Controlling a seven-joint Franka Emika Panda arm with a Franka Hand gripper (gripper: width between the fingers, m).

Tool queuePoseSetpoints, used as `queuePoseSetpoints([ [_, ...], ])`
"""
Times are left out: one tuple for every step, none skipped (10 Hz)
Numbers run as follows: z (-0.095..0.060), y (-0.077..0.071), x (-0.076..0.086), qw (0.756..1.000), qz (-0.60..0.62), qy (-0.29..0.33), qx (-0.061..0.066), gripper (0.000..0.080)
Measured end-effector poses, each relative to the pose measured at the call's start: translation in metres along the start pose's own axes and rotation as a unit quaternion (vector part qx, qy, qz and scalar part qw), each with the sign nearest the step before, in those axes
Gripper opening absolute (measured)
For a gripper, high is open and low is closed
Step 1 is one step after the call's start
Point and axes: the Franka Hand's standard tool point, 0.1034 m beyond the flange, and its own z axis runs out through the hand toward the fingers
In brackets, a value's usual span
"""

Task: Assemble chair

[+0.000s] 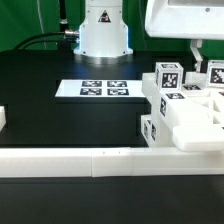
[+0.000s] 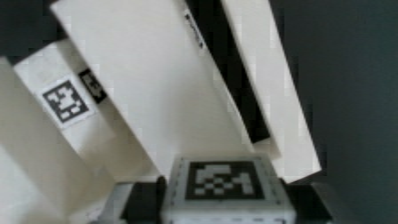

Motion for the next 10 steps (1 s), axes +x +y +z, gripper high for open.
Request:
queuePoseSetpoints([
  [0.0001,-0.0006,-0.0013,0.998,0.060,-0.001,0.007,0.0284],
  [0.0002,-0.0005,-0.0041,0.992,0.129,-0.004,0.015,0.0284],
  [0.0004,-0.0005,-0.0070,0.980,0.199,-0.011,0.022,0.0284],
  [0.0005,-0.0011,-0.0074,0.967,0.253,-0.014,0.028,0.0284],
  [0.0004,-0.0014,-0.0072,0.957,0.289,-0.018,0.031,0.0284],
  [0.0004,-0.0019,-0.0072,0.935,0.352,-0.025,0.035,0.0284],
  [0.0003,-0.0020,-0.0071,0.925,0.376,-0.027,0.034,0.0284],
  [0.0003,-0.0026,-0.0077,0.909,0.414,-0.029,0.033,0.0284],
  [0.0007,-0.0030,-0.0082,0.906,0.421,-0.029,0.033,0.0340],
  [0.0008,-0.0029,-0.0081,0.916,0.400,-0.028,0.033,0.0340],
])
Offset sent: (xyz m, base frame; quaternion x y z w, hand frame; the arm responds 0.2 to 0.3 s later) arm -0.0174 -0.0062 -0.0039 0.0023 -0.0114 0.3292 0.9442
